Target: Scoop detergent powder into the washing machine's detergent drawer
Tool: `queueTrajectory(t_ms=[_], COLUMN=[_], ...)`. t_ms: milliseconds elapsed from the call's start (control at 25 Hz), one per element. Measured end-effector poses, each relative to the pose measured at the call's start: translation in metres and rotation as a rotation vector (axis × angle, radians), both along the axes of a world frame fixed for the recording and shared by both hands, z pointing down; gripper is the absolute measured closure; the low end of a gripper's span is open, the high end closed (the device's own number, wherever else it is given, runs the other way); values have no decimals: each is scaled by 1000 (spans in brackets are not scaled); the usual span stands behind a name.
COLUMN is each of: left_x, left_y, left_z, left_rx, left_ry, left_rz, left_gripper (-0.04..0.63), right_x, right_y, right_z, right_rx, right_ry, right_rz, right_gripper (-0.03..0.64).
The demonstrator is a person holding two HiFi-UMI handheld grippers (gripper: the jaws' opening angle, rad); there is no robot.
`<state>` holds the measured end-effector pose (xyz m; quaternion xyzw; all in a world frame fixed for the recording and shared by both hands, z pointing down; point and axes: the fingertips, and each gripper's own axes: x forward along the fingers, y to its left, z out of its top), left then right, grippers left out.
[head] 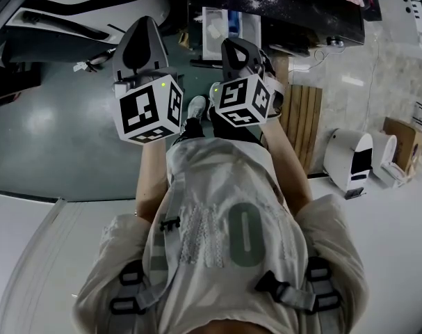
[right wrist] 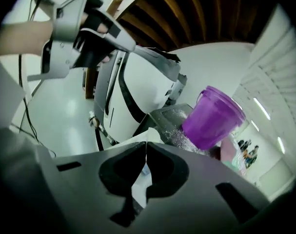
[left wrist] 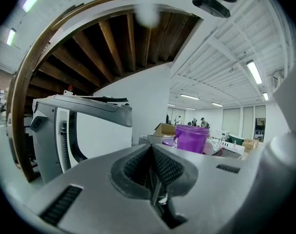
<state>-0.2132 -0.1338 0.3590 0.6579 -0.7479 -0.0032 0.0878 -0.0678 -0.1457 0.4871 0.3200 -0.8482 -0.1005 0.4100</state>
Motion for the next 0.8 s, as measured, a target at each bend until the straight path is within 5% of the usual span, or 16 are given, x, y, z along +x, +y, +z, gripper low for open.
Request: queueTrajectory(t_ms=[400,800], left_x=[-1,0], left_y=[2,2], left_z=[-7,-6], left_rx=[29,25], left_ry=[17,19], left_rz=[-8,-6], left_gripper=[575,575], right_x=[0,3], right_y=[-1,-2], right_z=[6,3], right_rx=[309,336], right_ry=[369,396], right_rz=[-258,-298], right_gripper=[606,606])
